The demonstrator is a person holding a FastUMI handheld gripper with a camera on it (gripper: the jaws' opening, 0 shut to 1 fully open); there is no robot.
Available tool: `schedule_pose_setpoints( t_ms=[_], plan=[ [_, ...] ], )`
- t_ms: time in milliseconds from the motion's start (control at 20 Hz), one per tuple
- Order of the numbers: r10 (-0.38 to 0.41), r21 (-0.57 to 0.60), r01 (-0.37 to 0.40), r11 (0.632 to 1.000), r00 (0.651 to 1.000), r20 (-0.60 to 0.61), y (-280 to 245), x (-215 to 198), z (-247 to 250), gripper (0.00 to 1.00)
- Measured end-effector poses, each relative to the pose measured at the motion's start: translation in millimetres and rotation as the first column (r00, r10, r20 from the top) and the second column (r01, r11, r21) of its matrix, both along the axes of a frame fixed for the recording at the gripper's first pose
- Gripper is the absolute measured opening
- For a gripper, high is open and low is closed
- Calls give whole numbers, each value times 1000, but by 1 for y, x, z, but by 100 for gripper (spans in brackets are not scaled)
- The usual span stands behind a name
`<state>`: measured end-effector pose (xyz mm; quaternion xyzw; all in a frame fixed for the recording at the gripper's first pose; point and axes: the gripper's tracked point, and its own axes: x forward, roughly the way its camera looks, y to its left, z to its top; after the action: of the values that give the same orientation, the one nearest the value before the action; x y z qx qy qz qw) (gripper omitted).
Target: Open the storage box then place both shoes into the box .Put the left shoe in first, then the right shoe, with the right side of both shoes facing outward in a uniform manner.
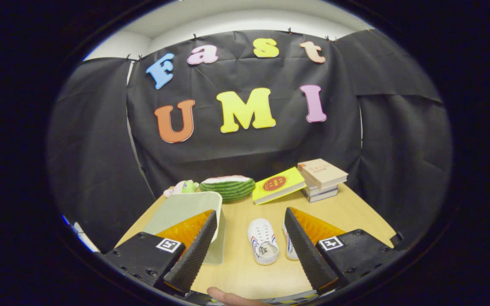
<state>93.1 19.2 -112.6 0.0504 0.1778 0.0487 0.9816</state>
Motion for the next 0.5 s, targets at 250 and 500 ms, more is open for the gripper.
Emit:
schedule_pose_setpoints(
  t_ms=[250, 500],
  plan=[
    [207, 181, -166, 969, 949, -237, 30, 51, -58, 100],
    [340, 343, -214, 915, 867, -364, 35, 106, -105, 98]
  ],
)
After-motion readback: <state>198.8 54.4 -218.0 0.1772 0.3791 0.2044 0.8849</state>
